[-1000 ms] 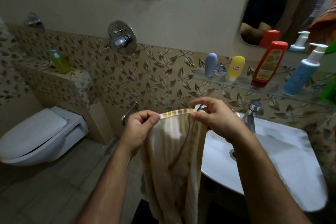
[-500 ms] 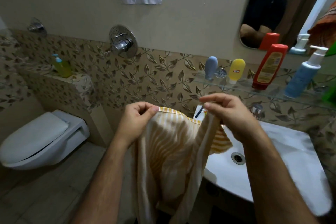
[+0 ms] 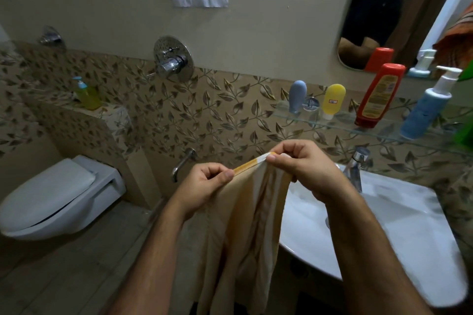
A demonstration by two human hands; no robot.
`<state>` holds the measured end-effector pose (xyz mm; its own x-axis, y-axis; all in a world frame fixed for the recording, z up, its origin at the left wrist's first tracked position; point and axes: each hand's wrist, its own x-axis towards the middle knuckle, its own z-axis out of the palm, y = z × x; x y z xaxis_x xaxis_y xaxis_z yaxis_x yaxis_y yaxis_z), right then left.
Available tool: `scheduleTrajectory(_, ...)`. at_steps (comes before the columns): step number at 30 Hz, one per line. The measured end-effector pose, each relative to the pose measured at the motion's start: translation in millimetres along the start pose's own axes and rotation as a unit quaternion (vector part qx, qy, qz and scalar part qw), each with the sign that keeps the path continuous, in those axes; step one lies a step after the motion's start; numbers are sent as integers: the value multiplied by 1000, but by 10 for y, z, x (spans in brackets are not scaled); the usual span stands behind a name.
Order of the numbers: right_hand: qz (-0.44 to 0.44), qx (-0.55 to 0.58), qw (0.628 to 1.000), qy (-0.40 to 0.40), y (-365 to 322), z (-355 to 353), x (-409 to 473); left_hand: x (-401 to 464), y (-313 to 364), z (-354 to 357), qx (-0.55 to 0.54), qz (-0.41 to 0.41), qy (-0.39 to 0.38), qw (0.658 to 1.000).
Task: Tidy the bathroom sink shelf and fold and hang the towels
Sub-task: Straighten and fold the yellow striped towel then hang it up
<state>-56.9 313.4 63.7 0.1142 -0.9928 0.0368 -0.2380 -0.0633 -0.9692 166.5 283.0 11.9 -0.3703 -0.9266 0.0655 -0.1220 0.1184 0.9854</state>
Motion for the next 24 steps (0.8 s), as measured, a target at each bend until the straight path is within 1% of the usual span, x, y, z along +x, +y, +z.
scheduleTrajectory(2, 13, -5, 1000, 23, 14, -51, 4, 7, -22, -25, -20, 16, 38, 999)
scheduleTrajectory(4, 37, -48, 998, 28, 30, -56, -2, 56, 70, -11, -30, 53, 57, 997)
scheduleTrajectory(6, 56, -55, 997, 3, 35, -51, -21, 112, 193, 28, -20, 79, 41, 996)
scheduleTrajectory(9, 33, 44, 997, -52, -3, -28, -47, 187, 320, 78, 24, 100, 1, 995)
scheduleTrajectory(10, 24, 56, 996, -63, -7, -16, -46, 209, 348, 100, 44, 108, -13, 993)
scheduleTrajectory(12, 10, 31, 997, -71, -1, 13, -34, 233, 387, 160, 66, 120, -36, 990)
scheduleTrajectory(15, 7, 17, 999, -41, 25, -35, -40, 250, 378, 182, 59, 119, -28, 991)
scheduleTrajectory(17, -1, 35, 999, -36, 13, -110, -65, 236, 339, 149, 53, 103, -25, 993)
scheduleTrajectory(19, -9, 50, 998, -42, 0, -160, -82, 201, 279, 129, 35, 75, -42, 996)
scheduleTrajectory(21, -9, 89, 996, -25, -7, -176, -86, 164, 208, 134, 17, 52, -49, 997)
scheduleTrajectory(23, -2, 124, 992, -3, -12, -201, -81, 141, 161, 141, 6, 47, -24, 999)
scheduleTrajectory(24, 0, 107, 994, 6, -20, -210, -85, 139, 156, 137, -2, 53, -4, 999)
